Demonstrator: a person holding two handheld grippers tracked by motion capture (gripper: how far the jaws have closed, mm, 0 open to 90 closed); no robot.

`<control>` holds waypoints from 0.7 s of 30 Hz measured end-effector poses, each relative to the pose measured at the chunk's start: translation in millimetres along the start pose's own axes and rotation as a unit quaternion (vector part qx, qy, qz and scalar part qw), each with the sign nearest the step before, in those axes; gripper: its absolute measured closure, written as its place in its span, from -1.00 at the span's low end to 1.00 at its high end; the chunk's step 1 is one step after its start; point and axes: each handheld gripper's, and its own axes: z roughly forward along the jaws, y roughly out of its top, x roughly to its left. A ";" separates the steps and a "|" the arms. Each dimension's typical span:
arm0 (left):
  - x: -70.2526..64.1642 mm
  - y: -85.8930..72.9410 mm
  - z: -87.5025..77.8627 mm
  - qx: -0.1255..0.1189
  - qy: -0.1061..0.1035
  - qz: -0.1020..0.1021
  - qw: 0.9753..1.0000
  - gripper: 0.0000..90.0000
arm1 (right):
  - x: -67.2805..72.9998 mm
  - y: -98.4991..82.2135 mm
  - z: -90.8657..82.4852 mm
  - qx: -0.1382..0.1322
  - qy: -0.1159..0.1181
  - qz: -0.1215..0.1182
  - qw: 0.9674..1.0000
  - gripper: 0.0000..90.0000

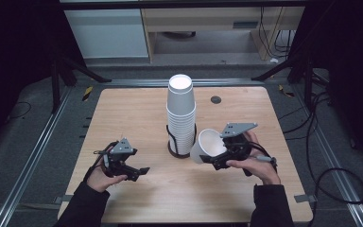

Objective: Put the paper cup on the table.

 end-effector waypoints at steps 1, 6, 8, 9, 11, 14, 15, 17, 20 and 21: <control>0.5 -0.4 0.4 0.001 0.002 -0.003 1.000 -0.74 | -2.6 -1.5 -2.3 0.001 -0.009 0.005 1.000 -0.79; 6.1 -4.0 1.7 0.003 0.016 -0.021 1.000 -0.74 | -15.8 -10.3 -13.7 0.000 -0.045 0.033 0.998 -0.79; 7.6 -4.5 1.3 0.002 0.021 -0.026 0.999 -0.74 | -20.5 -15.5 -17.7 0.000 -0.060 0.045 0.997 -0.79; 8.2 -4.5 1.3 0.000 0.023 -0.029 0.999 -0.74 | -22.8 -18.3 -19.2 0.004 -0.065 0.053 0.996 -0.79; 9.7 -4.8 2.0 0.001 0.024 -0.031 0.999 -0.74 | -27.3 -24.1 -21.3 0.006 -0.079 0.062 0.995 -0.79; 11.6 -5.4 3.0 0.004 0.027 -0.034 0.999 -0.74 | -32.6 -30.5 -22.8 0.011 -0.091 0.075 0.993 -0.79; 12.1 -5.5 3.1 0.004 0.028 -0.035 0.999 -0.74 | -34.0 -31.1 -23.2 0.016 -0.101 0.076 0.992 -0.79; 13.2 -5.7 2.4 0.003 0.030 -0.038 0.999 -0.74 | -36.1 -31.6 -25.2 0.016 -0.112 0.085 0.990 -0.79; 14.4 -5.6 1.1 0.001 0.033 -0.040 0.999 -0.74 | -39.6 -33.8 -26.9 0.022 -0.131 0.089 0.987 -0.79; 15.0 -5.7 0.8 0.001 0.035 -0.041 0.999 -0.74 | -41.5 -35.0 -27.9 0.027 -0.141 0.090 0.986 -0.79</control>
